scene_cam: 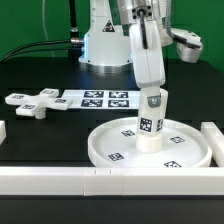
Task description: Assemble round table
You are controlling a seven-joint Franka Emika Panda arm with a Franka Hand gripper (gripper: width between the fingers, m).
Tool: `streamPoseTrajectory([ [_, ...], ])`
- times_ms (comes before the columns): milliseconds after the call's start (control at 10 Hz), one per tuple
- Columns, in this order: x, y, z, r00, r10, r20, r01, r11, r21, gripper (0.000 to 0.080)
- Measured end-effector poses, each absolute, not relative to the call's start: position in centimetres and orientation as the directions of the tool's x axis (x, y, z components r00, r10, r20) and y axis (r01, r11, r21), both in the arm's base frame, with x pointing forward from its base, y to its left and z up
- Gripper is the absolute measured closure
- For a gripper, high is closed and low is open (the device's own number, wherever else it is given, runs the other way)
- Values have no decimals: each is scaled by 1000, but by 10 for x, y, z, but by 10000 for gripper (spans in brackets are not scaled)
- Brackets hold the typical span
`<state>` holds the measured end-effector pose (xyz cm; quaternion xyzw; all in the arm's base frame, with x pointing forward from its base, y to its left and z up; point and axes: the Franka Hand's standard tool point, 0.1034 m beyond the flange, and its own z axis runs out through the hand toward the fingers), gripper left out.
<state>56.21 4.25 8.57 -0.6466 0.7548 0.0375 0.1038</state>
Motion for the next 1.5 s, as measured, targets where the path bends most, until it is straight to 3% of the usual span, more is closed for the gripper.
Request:
streamPoseTrajectory([
  [100, 562, 44, 86, -172, -962, -214, -979, 191, -72, 336],
  [200, 562, 45, 86, -137, -968, -211, -985, 156, -79, 217],
  [300, 562, 46, 86, -100, -973, -208, -989, 120, -84, 217],
  [400, 564, 52, 88, -64, -977, -206, -993, 83, -85, 164],
  [900, 564, 48, 88, 417, -898, -142, -904, -395, -163, 151],
  [1200, 565, 47, 89, 695, -717, -53, -715, -681, -157, 151],
  [1500, 565, 45, 89, 839, -543, -16, -538, -827, -164, 151],
])
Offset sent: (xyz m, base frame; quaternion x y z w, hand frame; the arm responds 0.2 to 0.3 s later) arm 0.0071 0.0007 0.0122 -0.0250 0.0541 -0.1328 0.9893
